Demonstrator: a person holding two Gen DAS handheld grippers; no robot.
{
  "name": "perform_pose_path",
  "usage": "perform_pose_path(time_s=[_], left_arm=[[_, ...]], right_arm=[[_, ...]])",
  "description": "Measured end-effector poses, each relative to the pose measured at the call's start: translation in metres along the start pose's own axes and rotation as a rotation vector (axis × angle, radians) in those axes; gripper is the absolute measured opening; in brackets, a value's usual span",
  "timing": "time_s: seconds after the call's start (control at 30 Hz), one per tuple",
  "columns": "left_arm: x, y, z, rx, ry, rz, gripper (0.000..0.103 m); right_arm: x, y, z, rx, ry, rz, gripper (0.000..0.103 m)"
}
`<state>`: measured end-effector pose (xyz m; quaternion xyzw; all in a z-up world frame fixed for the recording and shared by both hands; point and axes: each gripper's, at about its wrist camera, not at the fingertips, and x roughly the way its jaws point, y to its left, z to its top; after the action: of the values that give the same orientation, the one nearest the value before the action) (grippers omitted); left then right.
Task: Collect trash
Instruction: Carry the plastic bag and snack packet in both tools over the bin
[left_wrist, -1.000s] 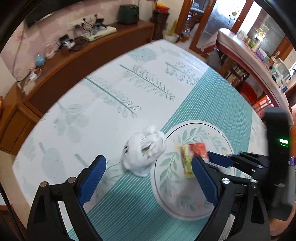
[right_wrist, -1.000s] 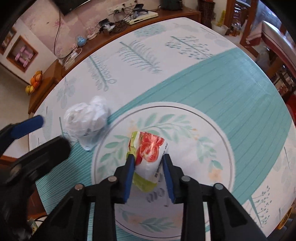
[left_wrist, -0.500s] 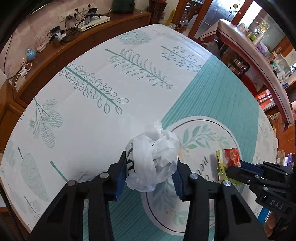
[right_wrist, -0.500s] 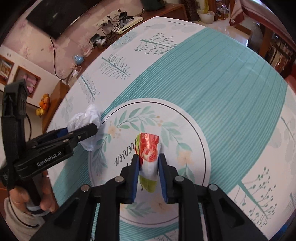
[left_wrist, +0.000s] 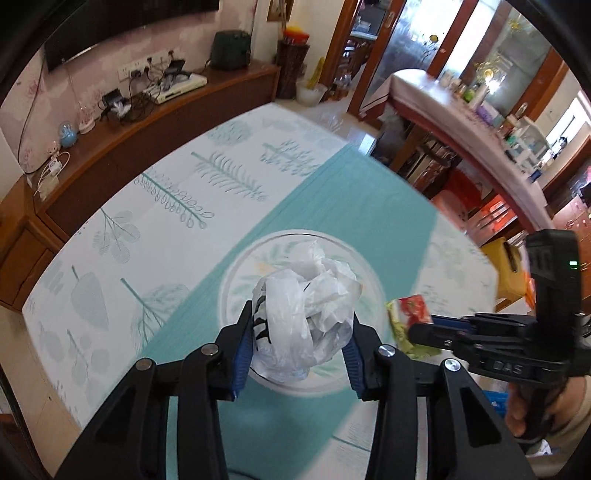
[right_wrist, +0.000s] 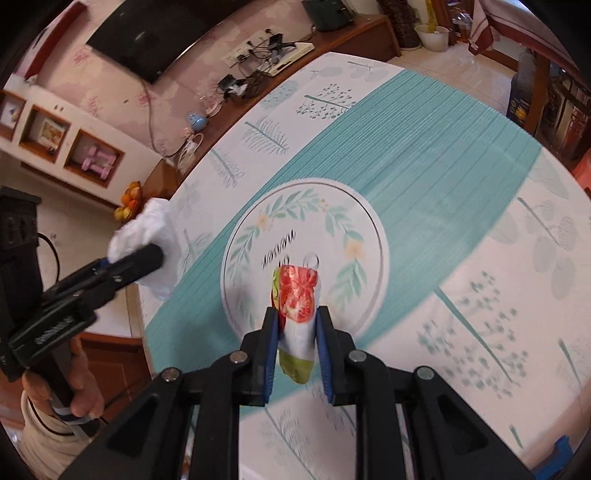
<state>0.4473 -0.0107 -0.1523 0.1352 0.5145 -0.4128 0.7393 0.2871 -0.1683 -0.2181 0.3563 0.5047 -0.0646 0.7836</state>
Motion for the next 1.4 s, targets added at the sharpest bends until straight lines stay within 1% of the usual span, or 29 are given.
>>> perform_pose_path(time_s=[0.23, 0.4, 0.53, 0.6, 0.73, 0.83, 0.93, 1.07, 1.17, 1.3, 1.37, 1.4], left_arm=[[-0.072, -0.081, -0.048, -0.033, -0.082, -0.005, 0.041], [-0.105, -0.159, -0.090, -0.078, -0.161, 0.044, 0.041], [-0.113, -0.219, -0.125, -0.135, -0.205, 0.094, 0.041], [-0.109, -0.248, -0.145, -0.180, -0.215, 0.103, 0.041], [-0.098, -0.300, -0.180, -0.237, -0.192, 0.107, 0.041], [-0.093, -0.339, -0.206, -0.260, -0.158, 0.105, 0.041], [-0.086, -0.364, -0.228, -0.266, -0.127, 0.119, 0.041], [-0.066, -0.381, -0.257, -0.299, -0.062, 0.124, 0.041], [-0.040, -0.383, -0.286, -0.353, 0.005, 0.124, 0.041], [0.004, -0.372, -0.321, -0.415, 0.076, 0.115, 0.041], [0.036, -0.362, -0.342, -0.438, 0.109, 0.119, 0.042], [0.048, -0.358, -0.348, -0.445, 0.116, 0.121, 0.042]], right_arm=[[-0.076, -0.018, -0.045, -0.117, -0.003, 0.101, 0.020], [-0.133, -0.054, -0.080, -0.204, -0.006, 0.180, 0.020], [-0.165, -0.090, -0.105, -0.285, 0.020, 0.217, 0.020], [-0.180, -0.111, -0.122, -0.316, 0.038, 0.228, 0.020], [-0.201, -0.146, -0.148, -0.322, 0.075, 0.228, 0.020], [-0.211, -0.166, -0.167, -0.314, 0.130, 0.229, 0.020], [-0.213, -0.175, -0.187, -0.344, 0.178, 0.216, 0.020], [-0.199, -0.190, -0.209, -0.329, 0.246, 0.206, 0.020], [-0.174, -0.204, -0.229, -0.298, 0.306, 0.186, 0.020], [-0.135, -0.230, -0.255, -0.251, 0.364, 0.147, 0.020], [-0.107, -0.246, -0.266, -0.223, 0.395, 0.116, 0.020], [-0.087, -0.257, -0.274, -0.209, 0.412, 0.094, 0.020]])
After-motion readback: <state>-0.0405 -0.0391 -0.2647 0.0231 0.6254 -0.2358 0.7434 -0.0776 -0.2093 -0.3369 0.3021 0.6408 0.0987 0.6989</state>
